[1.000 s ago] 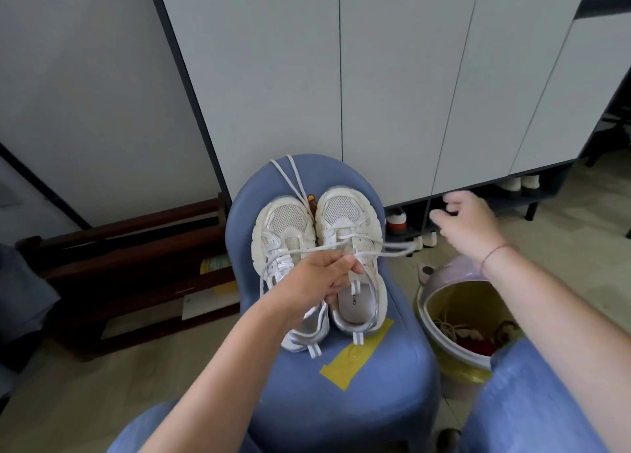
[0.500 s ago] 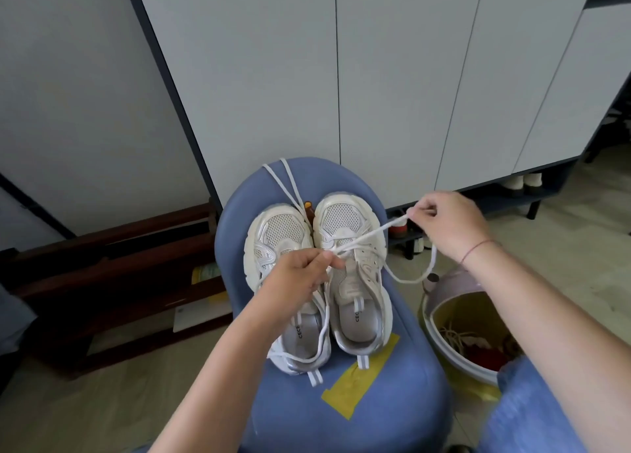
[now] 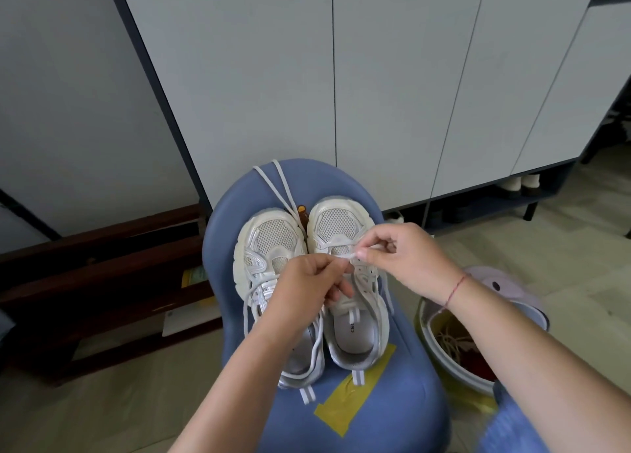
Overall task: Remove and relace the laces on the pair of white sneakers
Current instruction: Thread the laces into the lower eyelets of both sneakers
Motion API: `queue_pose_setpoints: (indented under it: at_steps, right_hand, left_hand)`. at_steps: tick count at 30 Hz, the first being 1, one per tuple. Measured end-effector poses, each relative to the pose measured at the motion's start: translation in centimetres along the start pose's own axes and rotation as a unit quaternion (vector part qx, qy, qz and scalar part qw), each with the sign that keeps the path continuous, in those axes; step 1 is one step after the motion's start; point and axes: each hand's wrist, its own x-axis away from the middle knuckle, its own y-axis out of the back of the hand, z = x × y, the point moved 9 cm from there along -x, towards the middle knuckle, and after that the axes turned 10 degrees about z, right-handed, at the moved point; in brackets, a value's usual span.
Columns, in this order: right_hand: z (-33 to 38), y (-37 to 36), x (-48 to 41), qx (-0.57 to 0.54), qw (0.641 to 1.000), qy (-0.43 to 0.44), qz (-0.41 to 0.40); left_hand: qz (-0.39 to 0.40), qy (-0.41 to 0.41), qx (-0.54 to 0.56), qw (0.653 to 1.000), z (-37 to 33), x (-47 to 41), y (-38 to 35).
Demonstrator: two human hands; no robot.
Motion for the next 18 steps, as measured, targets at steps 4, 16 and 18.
queue_pose_setpoints:
  at_steps: [4, 16, 18]
  right_hand:
    - [-0.8, 0.0, 0.0, -0.047, 0.999, -0.011, 0.020]
    - [-1.8, -0.5, -0.5, -0.117, 0.991, -0.033, 0.052]
    - [-2.5, -0.3, -0.6, -0.046, 0.997, -0.050, 0.043]
  left_hand:
    - [-0.057, -0.006, 0.028, 0.998, 0.1, -0.2, 0.9]
    - [-0.061, -0.009, -0.020, 0.998, -0.3, -0.5, -0.3]
    - [-0.068, -0.002, -0.069, 0.995, -0.4, -0.4, -0.4]
